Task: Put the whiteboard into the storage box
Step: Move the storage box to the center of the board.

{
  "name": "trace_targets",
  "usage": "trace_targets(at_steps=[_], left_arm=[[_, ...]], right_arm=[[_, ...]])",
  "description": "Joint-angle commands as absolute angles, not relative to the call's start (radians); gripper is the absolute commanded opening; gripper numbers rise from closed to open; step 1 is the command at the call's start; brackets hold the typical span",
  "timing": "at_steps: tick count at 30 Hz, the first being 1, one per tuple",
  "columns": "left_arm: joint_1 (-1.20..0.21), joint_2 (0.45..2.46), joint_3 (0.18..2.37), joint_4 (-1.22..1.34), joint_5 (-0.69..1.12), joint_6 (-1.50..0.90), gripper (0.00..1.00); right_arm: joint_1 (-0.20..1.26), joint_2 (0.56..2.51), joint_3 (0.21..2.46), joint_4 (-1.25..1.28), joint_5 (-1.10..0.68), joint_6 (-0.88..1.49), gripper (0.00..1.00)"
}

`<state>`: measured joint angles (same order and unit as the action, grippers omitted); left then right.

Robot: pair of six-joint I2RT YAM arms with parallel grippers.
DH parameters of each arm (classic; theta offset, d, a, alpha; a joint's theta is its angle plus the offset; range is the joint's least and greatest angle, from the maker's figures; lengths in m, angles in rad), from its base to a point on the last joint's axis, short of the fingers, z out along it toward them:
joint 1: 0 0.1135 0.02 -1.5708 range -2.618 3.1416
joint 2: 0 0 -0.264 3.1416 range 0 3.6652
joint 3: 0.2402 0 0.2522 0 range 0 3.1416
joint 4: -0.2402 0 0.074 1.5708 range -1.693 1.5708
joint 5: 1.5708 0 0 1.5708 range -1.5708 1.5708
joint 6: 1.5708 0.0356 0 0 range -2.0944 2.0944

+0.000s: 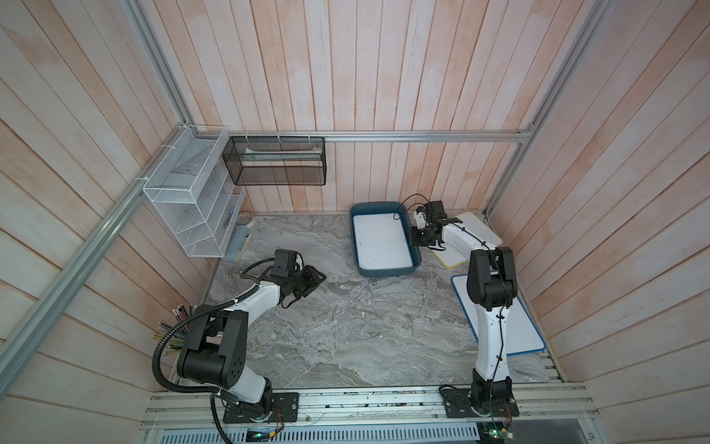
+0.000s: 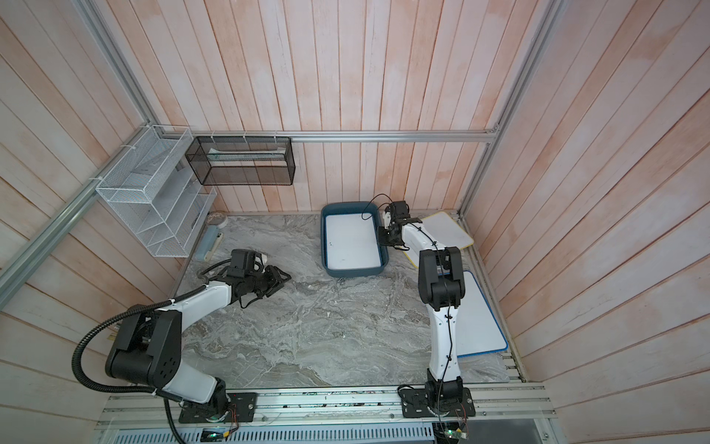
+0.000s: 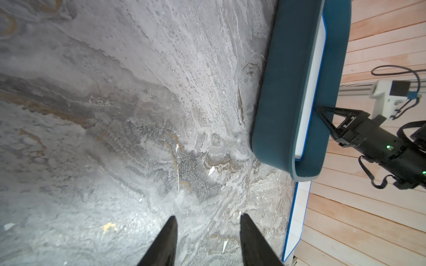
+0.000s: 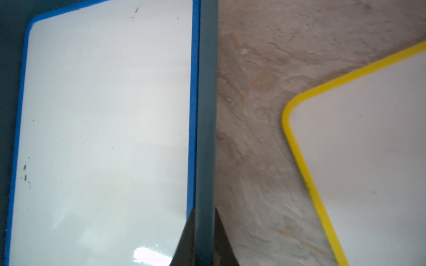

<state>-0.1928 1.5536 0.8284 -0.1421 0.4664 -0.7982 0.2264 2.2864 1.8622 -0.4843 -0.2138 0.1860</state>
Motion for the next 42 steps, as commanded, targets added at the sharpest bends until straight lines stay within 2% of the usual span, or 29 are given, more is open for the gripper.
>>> trace_targets(at_steps=[1, 17, 20, 24, 29, 32, 34, 36, 38, 42], left_arm=[[-0.195, 1.541, 0.839, -0.129, 0.469, -0.808, 0.46], [-0.163, 1.549, 0.849, -0.157, 0.403, -0.774, 0.47], [-0.119, 1.56, 0.854, -0.156, 0.395, -0.763, 0.47], [-0.08, 1.606, 0.904, -0.159, 0.357, -0.736, 0.47], [-0.043, 1.688, 1.008, -0.187, 0.352, -0.709, 0.47], [-0.031, 1.683, 1.046, -0.226, 0.314, -0.691, 0.47], [-0.024, 1.658, 1.051, -0.24, 0.285, -0.682, 0.47], [-0.012, 1.629, 1.046, -0.244, 0.272, -0.683, 0.47], [-0.009, 1.594, 1.042, -0.25, 0.253, -0.682, 0.47], [-0.016, 1.505, 1.018, -0.224, 0.241, -0.69, 0.47]], right_arm=[[0.315, 2.341, 1.919, -0.546, -0.279, 0.158, 0.0], [0.58, 2.46, 2.084, -0.415, -0.352, 0.532, 0.0], [0.589, 2.427, 2.003, -0.319, -0.358, 0.604, 0.0], [0.608, 2.327, 1.789, -0.099, -0.368, 0.707, 0.0], [0.632, 2.306, 1.735, -0.062, -0.379, 0.717, 0.03], [0.625, 2.297, 1.74, -0.103, -0.383, 0.682, 0.14], [0.615, 2.262, 1.719, -0.13, -0.371, 0.66, 0.28], [0.608, 2.214, 1.676, -0.144, -0.335, 0.631, 0.39], [0.595, 2.147, 1.631, -0.171, -0.304, 0.596, 0.44], [0.534, 1.993, 1.507, -0.202, -0.256, 0.547, 0.46]])
